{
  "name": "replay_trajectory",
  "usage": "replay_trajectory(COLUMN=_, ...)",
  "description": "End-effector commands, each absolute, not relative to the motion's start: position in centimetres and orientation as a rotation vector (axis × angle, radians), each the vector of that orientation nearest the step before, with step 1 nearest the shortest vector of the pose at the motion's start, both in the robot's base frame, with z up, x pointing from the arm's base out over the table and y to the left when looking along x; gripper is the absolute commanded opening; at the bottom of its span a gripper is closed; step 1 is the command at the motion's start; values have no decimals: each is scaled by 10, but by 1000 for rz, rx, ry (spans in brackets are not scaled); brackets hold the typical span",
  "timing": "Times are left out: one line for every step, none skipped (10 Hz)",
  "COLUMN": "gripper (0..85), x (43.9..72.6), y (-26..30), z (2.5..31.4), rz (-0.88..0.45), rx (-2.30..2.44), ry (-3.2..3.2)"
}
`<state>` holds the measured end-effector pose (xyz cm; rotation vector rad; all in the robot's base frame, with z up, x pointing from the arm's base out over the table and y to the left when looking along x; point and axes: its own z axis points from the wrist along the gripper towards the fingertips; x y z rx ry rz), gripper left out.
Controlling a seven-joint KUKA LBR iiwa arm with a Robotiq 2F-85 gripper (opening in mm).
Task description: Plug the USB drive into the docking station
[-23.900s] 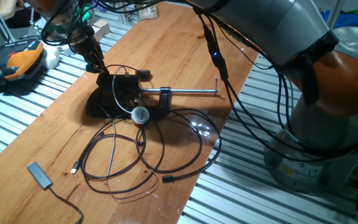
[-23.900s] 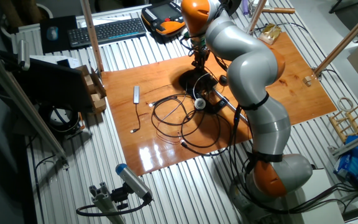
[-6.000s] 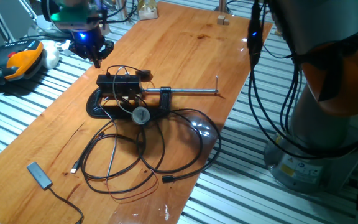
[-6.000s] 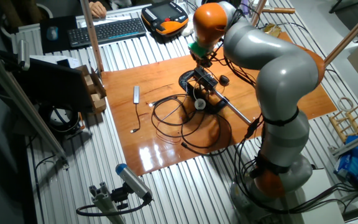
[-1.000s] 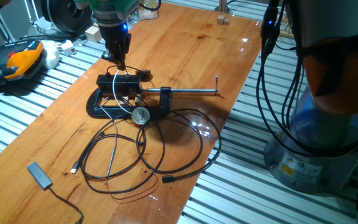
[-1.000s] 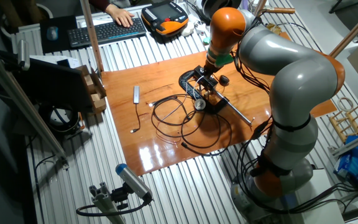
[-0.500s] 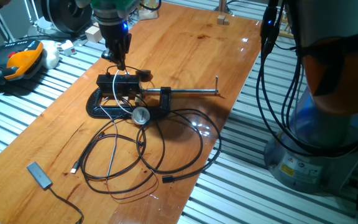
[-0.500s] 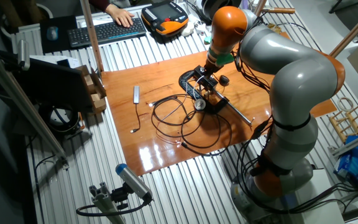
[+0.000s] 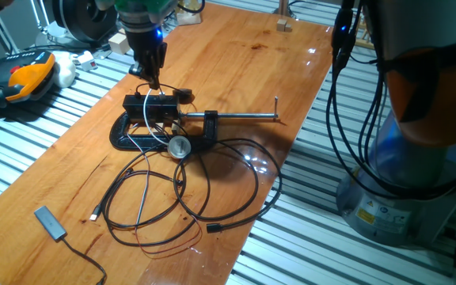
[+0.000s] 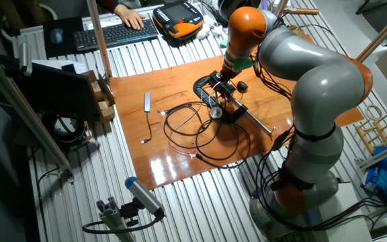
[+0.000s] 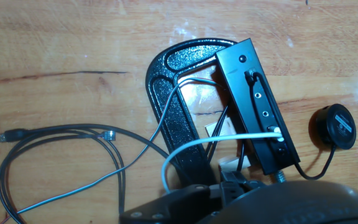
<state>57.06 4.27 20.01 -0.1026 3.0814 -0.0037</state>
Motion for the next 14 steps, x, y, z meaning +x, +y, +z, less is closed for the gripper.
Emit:
replay_trajectory(gripper=0, x=571, y=43, z=200, rz=-5, rx=-103, ry=3081)
replay_trajectory(gripper=0, x=571, y=43, z=200, rz=-7, rx=-103, ry=3083)
replay_trajectory(gripper=0, x=571, y=43, z=200, rz=-7, rx=-103, ry=3083)
replay_trajectory(gripper=0, x=571, y=44, z=200, rz=-15, rx=-105, ry=3081)
replay_trajectory(gripper=0, x=571, y=44, z=200, rz=-17, rx=-105, ry=3081)
replay_trajectory(gripper=0, x=571, y=45, z=200, rz=-27, rx=-105, ry=3078)
replay_trajectory(gripper=0, x=572, y=45, z=200, rz=-36, rx=-106, ry=3077)
replay_trajectory(gripper=0, x=572, y=46, z=200, rz=-34, rx=-106, ry=3077)
replay_trajectory(gripper=0, x=572, y=46, z=200, rz=-34, rx=-106, ry=3077)
replay_trajectory(gripper=0, x=572, y=45, z=201, rz=-34, rx=-106, ry=3077)
replay_trajectory(gripper=0, x=572, y=45, z=201, rz=-24, rx=-101, ry=3079)
replay_trajectory(gripper=0, x=572, y=46, z=201, rz=-24, rx=-96, ry=3079)
replay_trajectory(gripper=0, x=572, y=46, z=201, rz=-24, rx=-91, ry=3079)
replay_trajectory(gripper=0, x=572, y=46, z=201, rz=-21, rx=-86, ry=3079)
